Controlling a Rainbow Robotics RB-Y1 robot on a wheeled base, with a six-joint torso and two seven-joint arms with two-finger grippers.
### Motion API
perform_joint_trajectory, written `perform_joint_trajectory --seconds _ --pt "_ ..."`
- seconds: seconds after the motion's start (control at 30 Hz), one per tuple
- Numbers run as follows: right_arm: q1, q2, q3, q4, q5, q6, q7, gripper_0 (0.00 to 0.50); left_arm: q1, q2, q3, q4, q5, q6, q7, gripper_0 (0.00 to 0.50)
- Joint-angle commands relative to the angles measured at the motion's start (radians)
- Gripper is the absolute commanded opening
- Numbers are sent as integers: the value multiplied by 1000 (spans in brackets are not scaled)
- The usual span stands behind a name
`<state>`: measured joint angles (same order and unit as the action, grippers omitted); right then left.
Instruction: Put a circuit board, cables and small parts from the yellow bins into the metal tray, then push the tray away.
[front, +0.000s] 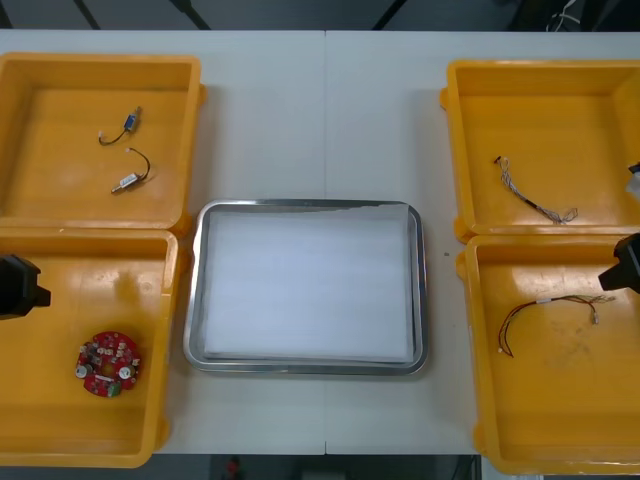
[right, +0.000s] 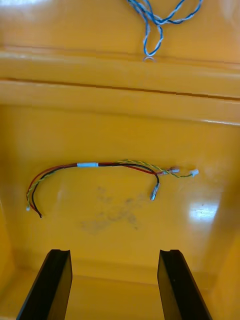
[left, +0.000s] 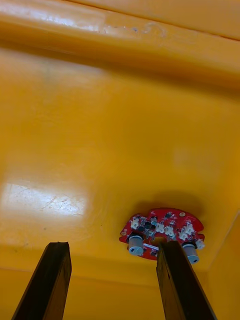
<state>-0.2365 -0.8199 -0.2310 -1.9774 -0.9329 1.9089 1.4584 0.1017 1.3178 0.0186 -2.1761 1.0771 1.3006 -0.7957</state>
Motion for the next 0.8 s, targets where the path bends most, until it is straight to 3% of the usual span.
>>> perform_joint_trajectory --seconds 0.03,0.47,0.8 --pt "72 -58 13 -8 -15 -65 172 500 93 0 -5 -10 -19 -78 -198 500" --pt "169 -62 41 -8 -47 -281 698 500 176 0 -25 -10 -20 -165 -407 500" --pt "180 -62 148 -8 -53 -481 938 500 176 0 -177 -2 -161 -346 -399 500"
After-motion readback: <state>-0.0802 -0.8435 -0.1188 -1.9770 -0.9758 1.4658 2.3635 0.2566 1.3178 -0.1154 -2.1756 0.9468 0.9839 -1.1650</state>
